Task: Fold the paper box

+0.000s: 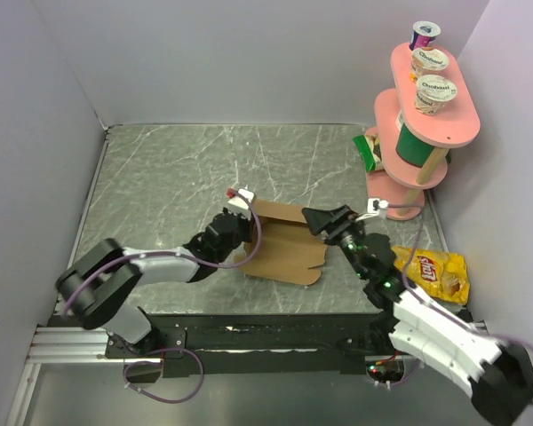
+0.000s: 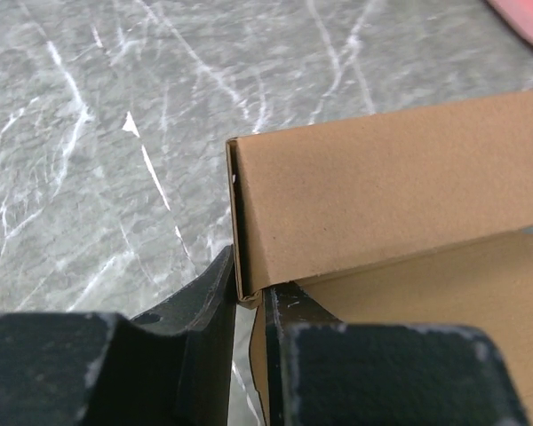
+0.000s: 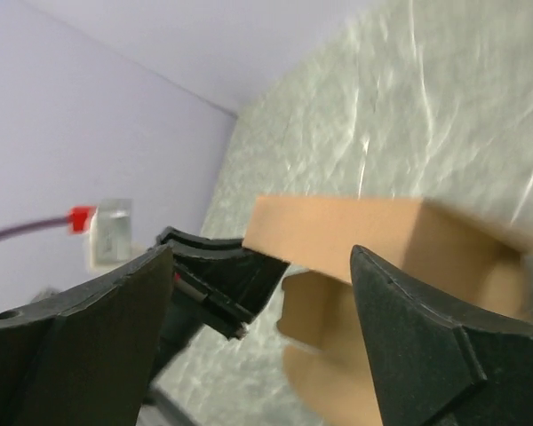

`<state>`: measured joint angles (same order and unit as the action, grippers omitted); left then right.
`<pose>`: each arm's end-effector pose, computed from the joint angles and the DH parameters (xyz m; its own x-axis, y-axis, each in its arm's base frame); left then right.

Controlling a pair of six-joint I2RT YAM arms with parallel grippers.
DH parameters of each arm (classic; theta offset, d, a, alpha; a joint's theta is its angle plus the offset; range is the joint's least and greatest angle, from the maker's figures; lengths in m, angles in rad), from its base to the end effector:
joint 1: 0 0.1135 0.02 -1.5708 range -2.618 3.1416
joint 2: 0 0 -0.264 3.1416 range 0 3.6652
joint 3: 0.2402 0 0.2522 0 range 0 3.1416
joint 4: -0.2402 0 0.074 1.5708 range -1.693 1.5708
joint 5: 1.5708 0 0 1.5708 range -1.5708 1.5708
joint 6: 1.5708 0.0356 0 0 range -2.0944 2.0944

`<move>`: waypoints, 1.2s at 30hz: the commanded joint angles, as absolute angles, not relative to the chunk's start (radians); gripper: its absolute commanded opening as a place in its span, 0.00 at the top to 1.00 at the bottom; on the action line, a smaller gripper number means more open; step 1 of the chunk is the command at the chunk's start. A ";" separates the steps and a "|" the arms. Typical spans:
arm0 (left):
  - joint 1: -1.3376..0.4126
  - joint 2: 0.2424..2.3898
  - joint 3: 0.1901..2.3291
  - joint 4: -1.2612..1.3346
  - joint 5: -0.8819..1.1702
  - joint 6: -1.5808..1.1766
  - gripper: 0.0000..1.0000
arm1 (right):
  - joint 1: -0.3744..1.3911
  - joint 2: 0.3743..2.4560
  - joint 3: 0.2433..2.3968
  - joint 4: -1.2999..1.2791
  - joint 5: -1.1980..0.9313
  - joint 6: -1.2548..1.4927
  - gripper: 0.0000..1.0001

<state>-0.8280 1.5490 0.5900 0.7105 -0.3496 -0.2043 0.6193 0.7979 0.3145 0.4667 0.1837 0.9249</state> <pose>0.2174 -0.2188 0.1849 -0.2577 -0.0011 -0.9662 0.4240 0.8984 -0.1142 0.1580 0.1047 0.2399 -0.3452 0.7182 -0.6043 -0.2431 0.5534 0.7966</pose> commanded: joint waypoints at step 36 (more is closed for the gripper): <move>-0.643 1.310 0.997 -0.495 0.368 -0.130 0.84 | 1.151 1.143 0.931 -0.307 0.482 -0.195 0.23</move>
<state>-0.6483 1.3186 0.9493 -0.4644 0.3176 -0.1635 1.1389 1.1324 0.9295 -0.4225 0.3584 -0.1482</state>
